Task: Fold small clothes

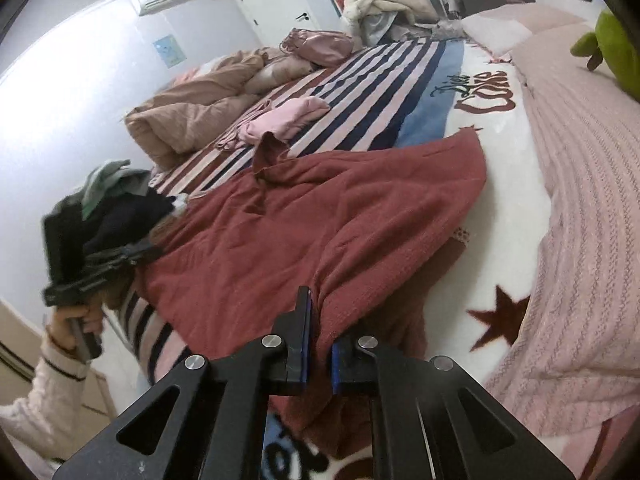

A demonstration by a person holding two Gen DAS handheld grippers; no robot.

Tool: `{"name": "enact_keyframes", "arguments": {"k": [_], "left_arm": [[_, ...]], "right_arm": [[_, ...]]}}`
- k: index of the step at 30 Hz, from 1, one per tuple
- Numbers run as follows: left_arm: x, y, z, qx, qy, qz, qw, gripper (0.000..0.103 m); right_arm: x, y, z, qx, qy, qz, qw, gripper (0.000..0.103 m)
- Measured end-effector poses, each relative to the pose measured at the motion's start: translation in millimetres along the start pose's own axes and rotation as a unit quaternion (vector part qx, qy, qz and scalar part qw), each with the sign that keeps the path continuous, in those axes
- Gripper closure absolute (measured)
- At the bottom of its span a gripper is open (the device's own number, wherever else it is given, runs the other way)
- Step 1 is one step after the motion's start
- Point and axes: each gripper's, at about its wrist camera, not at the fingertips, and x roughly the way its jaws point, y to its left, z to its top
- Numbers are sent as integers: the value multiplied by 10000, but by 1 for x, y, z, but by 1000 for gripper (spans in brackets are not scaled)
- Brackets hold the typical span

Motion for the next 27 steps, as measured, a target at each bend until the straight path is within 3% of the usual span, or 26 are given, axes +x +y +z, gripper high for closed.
{"name": "enact_keyframes", "arguments": {"k": [2,3,4,5,6,8,9,10,11,12,18,22,25,27], "left_arm": [[-1,3,-4,-108,16,-213,9997,97],[-1,3,-6,-101,28,-146,9998,91],[1,3,-7,-69,62,-64,9999,71],[3,2,-8,-30,94,-30,9999,61],[8,2,-9,-38,138,-81,9999,61],[15,2,-10,-141,194,-163,9996,64],[19,3,-9,-207,158,-84,9996,70],[23,3,-9,-297,163,-74,9994,91],[25,3,-8,-364,180,-122,9991,99],[24,2,-8,-410,124,-120,9990,99],[-35,-3,-30,-337,-392,-271,9983,101],[-55,-9,-68,-378,-269,-284,9985,101],[-52,-13,-92,-402,-47,-203,9990,100],[-45,-14,-98,-339,97,-98,9993,98]], "right_arm": [[-5,1,-2,10,9,256,9997,101],[-5,3,-3,-19,65,258,9996,100],[-4,5,-5,-48,156,211,9996,97],[-1,5,-6,-54,250,137,9996,95],[3,5,-8,-36,332,68,9994,92],[12,3,-11,28,428,55,9991,76],[15,2,-12,74,433,51,9990,76],[20,1,-13,121,454,48,9989,77],[23,0,-13,151,445,0,9989,90],[24,0,-14,153,406,-36,9991,99],[-17,6,-13,17,-60,515,9987,102],[-36,9,-32,27,95,743,9972,102],[-33,5,-52,218,319,613,9974,102],[-27,-1,-62,284,434,201,9985,101]]}}
